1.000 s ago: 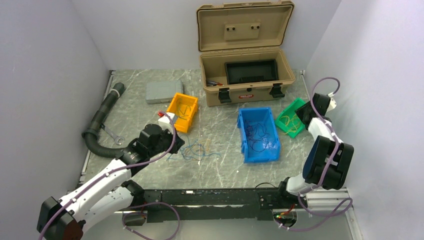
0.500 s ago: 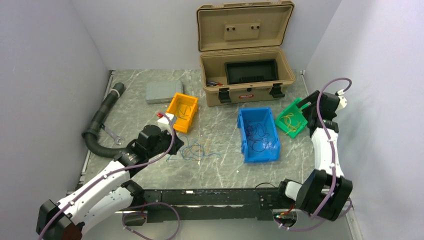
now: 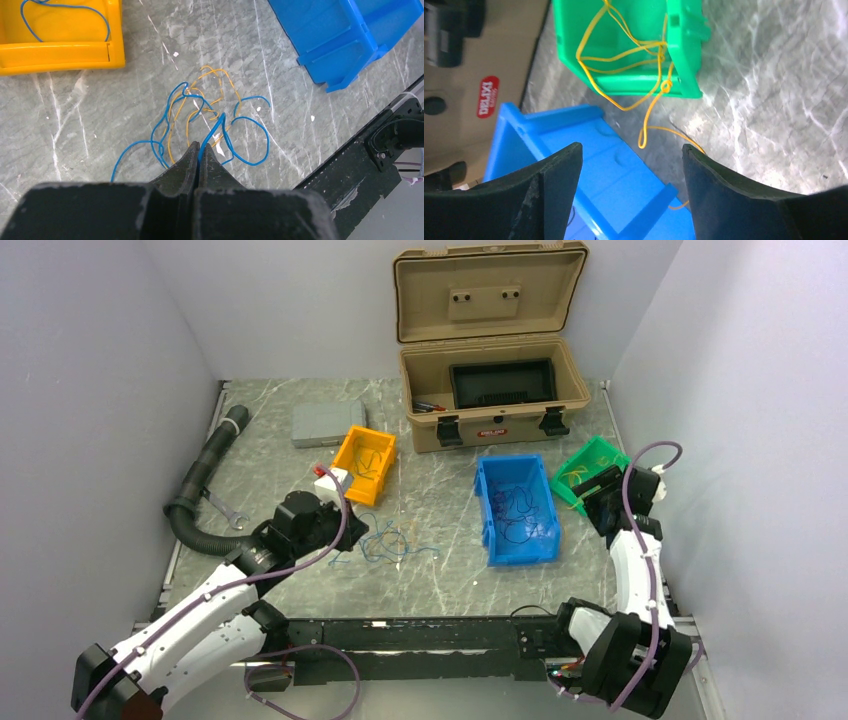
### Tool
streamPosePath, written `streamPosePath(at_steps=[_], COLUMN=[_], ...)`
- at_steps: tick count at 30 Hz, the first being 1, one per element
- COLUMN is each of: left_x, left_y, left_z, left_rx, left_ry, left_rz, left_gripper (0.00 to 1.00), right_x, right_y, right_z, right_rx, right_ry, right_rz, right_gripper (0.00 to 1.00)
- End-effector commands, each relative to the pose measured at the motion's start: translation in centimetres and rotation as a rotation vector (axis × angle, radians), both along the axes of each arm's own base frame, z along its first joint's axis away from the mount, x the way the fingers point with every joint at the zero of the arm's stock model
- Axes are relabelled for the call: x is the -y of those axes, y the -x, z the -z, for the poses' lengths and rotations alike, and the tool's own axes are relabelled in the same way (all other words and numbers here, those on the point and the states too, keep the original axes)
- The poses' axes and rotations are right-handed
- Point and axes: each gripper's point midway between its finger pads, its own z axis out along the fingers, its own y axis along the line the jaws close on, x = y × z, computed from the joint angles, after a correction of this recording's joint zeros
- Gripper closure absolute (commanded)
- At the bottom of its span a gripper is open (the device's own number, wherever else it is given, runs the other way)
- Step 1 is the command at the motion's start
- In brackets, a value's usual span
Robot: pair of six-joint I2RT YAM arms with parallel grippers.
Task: Untangle the cables
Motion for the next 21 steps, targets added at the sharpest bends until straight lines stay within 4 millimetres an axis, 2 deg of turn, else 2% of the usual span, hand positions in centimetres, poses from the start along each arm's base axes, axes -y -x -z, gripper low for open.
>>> streamPosePath(at_steps=[1, 9, 10, 13, 15, 18, 21], left_x=[0.5, 0.7, 0.7, 0.6, 0.5, 0.6, 0.8], left_y=[-0.2, 0.0, 0.0, -0.1, -0.1, -0.1, -0.1], left_z=[-1.7, -1.5, -1.3, -1.4, -1.3, -1.2, -1.0], left_rx=[0.058, 0.047, 0.043, 0.046, 0.047, 0.041, 0.034], left_ry=[0.027, 0.026, 0.023, 0.021, 0.018, 0.016, 0.016], left_rz=[0.028, 0.04, 0.038, 0.032, 0.029, 0.03, 0.037], left_gripper=[1.0, 1.0, 1.0, 1.0, 1.0, 1.0, 1.0], right_x=[-1.0, -0.1, 0.0, 0.4, 0.8, 1.8, 3.0], right_y=[-0.7, -2.8, -3.0, -3.6, -3.9, -4.5, -5.6], right_z=[1.2, 2.8, 3.0, 3.1, 2.7, 1.5, 0.3], right_rx=[0.016, 0.014, 0.008, -0.003, -0.003, 0.005, 0.013], right_ry=[-0.055, -0.053, -0.056, -0.057, -0.05, -0.014, 0.029], right_rz=[-0.038, -0.031, -0.026, -0.018, -0.006, 0.02, 0.037], right_gripper=[0.27, 0.43, 0.48, 0.78, 0.92, 1.0, 1.0])
